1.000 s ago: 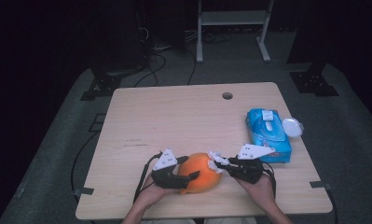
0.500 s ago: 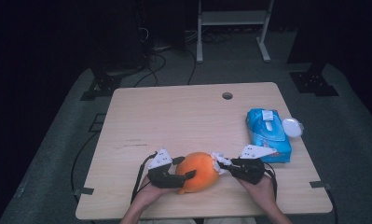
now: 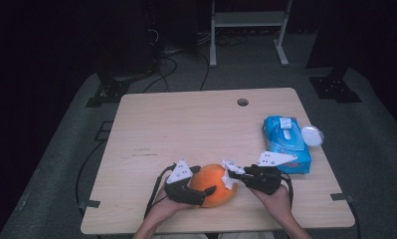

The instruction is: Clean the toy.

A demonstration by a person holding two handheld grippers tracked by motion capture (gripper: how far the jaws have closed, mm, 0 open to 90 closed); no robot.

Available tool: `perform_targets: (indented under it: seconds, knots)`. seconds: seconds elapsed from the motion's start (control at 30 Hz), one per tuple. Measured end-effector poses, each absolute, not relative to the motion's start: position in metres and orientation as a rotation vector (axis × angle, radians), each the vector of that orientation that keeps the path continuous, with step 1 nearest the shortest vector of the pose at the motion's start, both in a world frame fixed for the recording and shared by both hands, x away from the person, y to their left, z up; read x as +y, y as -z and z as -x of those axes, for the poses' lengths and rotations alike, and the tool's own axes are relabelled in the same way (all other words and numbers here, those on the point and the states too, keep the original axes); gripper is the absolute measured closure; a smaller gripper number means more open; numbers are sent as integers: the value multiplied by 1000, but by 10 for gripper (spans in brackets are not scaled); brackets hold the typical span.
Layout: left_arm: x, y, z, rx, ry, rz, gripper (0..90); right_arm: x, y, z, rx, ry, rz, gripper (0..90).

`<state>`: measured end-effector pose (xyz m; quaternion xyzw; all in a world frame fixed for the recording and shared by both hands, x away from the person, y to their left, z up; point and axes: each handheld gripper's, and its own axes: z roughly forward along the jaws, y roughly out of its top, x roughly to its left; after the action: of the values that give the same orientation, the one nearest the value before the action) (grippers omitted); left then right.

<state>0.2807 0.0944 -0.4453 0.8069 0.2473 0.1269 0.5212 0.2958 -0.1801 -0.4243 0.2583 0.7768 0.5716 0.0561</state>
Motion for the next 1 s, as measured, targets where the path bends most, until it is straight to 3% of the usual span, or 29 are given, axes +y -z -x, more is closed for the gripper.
perform_targets:
  seconds: [0.1, 0.23, 0.33, 0.5, 0.57, 0.67, 0.73, 0.83, 1.0]
  knots:
    - [82, 439, -272, 530, -496, -1947, 361, -167, 421, -292, 2374, -1696, -710, 799]
    - [81, 439, -268, 502, -527, -1939, 378, -177, 424, -298, 2345, -1669, -776, 799]
    - [85, 437, -270, 511, -417, -1928, 322, -188, 432, -304, 2352, -1635, -849, 800]
    - [97, 436, -282, 630, -293, -1918, 106, -186, 432, -301, 2385, -1629, -791, 800]
    - [97, 443, -284, 641, -251, -1942, 149, -184, 431, -302, 2386, -1640, -794, 800]
    - [91, 440, -277, 563, -382, -1957, 334, -177, 425, -298, 2379, -1648, -776, 800]
    - [84, 437, -272, 518, -483, -1939, 397, -171, 419, -295, 2369, -1673, -739, 800]
    - [73, 437, -264, 454, -621, -1936, 403, -161, 412, -291, 2369, -1677, -681, 799]
    - [81, 438, -265, 459, -511, -1955, 355, -172, 421, -298, 2363, -1622, -765, 799]
